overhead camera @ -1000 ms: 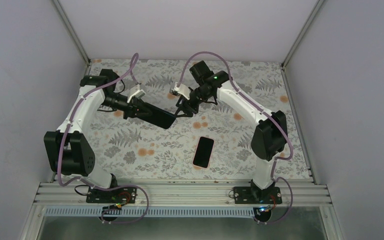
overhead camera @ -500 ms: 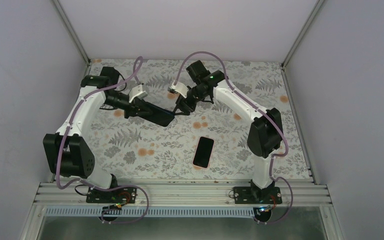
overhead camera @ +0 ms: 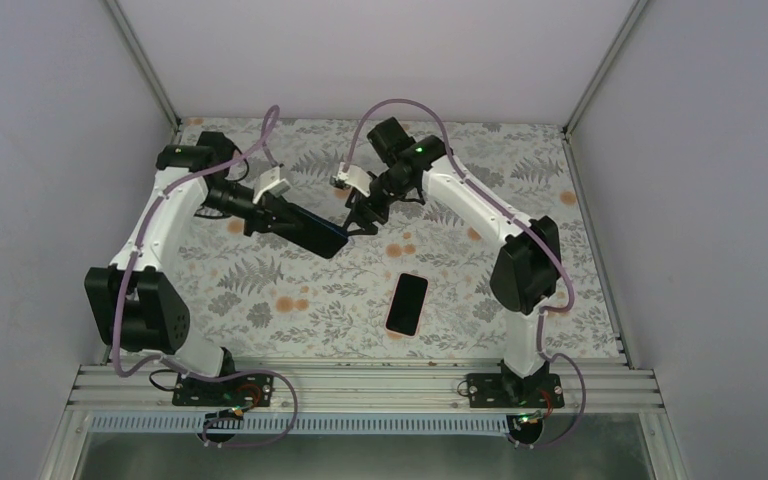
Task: Take the phone out of the phone case
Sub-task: Remove the phone case from the phone.
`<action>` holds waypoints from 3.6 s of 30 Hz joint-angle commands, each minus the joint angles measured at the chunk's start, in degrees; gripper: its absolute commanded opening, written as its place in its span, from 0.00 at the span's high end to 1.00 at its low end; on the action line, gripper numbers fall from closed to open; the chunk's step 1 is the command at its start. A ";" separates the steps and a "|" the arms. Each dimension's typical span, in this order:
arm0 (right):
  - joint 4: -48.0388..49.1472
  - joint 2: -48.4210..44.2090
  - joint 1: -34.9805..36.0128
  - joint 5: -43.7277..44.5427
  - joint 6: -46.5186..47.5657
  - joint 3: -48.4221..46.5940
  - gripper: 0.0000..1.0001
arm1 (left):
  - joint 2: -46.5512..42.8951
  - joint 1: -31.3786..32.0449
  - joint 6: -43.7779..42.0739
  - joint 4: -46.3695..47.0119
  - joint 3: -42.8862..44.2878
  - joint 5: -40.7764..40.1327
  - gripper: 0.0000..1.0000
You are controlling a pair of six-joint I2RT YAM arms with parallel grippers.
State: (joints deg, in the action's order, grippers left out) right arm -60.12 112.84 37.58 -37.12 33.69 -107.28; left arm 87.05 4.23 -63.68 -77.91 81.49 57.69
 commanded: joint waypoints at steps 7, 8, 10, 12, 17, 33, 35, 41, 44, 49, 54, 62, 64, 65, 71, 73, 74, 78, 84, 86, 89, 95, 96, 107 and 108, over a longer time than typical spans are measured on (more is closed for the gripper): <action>6.56 -0.09 9.07 -13.45 -5.88 -1.53 0.15 | 4.68 -3.13 -1.62 0.15 10.40 21.45 0.98; 6.90 0.64 9.36 -14.23 -6.41 -2.16 0.15 | 4.83 -3.17 -1.52 0.13 11.04 21.98 0.98; 4.72 2.67 9.85 -18.33 -4.32 -4.46 0.15 | 4.89 -3.17 -1.33 0.17 12.14 22.33 0.98; 3.38 3.77 11.01 -20.40 -3.02 -5.93 0.14 | 4.76 -3.21 -1.44 0.15 12.85 22.44 0.98; 5.03 3.81 13.76 -21.88 -1.70 -4.03 0.06 | 3.21 -3.26 -2.68 0.13 11.62 24.22 0.98; 19.48 -1.30 11.98 -32.68 -16.78 -9.72 0.04 | 4.68 -4.35 -6.99 0.13 8.35 20.47 0.98; 19.43 -1.51 10.71 -31.20 -17.32 -9.90 0.04 | 4.54 -4.76 -6.98 0.13 8.34 20.31 0.98; 29.28 -5.19 5.76 -32.97 -24.00 -2.32 0.03 | 4.34 -5.91 -7.30 0.08 8.19 20.72 0.98; 32.15 -6.07 4.22 -37.66 -26.72 -1.59 0.03 | 4.69 -5.99 -7.60 0.13 7.60 21.33 0.98; 29.38 -3.67 4.38 -42.82 -27.44 -8.03 0.06 | 6.57 -6.16 -7.94 0.17 7.28 21.65 0.98; 31.09 -3.85 4.93 -42.89 -27.62 -7.77 0.26 | 7.85 -6.31 -7.48 0.13 8.16 21.80 0.98; 28.89 -3.68 5.14 -40.61 -25.79 -7.83 0.95 | 8.36 -6.59 -6.06 0.13 9.78 20.19 0.98; 28.30 -4.45 4.98 -39.43 -24.87 -6.62 0.97 | 7.95 -6.60 -5.27 0.12 10.35 19.26 0.98; 27.83 -4.74 4.84 -38.78 -24.35 -6.16 0.97 | 7.70 -6.60 -4.64 0.13 10.76 18.72 0.98; 28.04 -7.40 2.63 -33.75 -24.97 -2.51 0.97 | 5.99 -6.77 -1.13 0.13 12.81 14.23 0.87; 30.12 -8.55 1.19 -32.45 -26.66 -0.57 0.97 | 4.89 -6.78 -0.62 0.13 12.83 12.85 0.74; 30.86 -8.90 0.12 -32.22 -27.53 0.03 0.97 | 4.38 -6.85 -0.27 0.13 12.99 12.42 0.69; 31.77 -9.24 -3.22 -30.98 -29.73 0.23 0.97 | 2.57 -7.17 2.38 0.13 15.11 9.39 0.31; 30.30 -9.17 -6.48 -28.25 -29.31 0.89 0.97 | -1.88 -8.07 5.15 0.13 18.61 5.16 0.08; 27.36 -7.79 -6.87 -27.50 -27.50 -0.18 0.97 | -2.98 -8.17 6.61 0.11 20.45 3.66 0.01; 25.83 -6.37 -8.18 -24.35 -26.55 -0.31 0.97 | -4.35 -8.15 8.57 0.24 24.01 1.43 0.00; 35.27 -6.92 -11.91 -11.39 -35.80 2.51 0.97 | -10.29 -4.86 19.99 18.42 14.88 -5.87 0.00; 36.27 -7.08 -12.01 -7.97 -36.88 2.45 0.97 | -11.99 -2.61 22.80 23.80 11.55 -10.45 0.00; 36.30 -4.57 -11.92 19.19 -44.13 -3.40 0.97 | -8.13 20.37 33.89 60.48 0.56 -49.30 0.02; 36.57 -4.70 -11.92 19.58 -44.71 -3.19 0.97 | -6.92 21.57 34.46 62.12 0.75 -49.66 0.02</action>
State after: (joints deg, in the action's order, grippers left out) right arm -27.68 108.42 25.43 -24.53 -6.74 -107.98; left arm 76.49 21.67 -34.63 -30.89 82.15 20.25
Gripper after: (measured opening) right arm 0.046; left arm 0.984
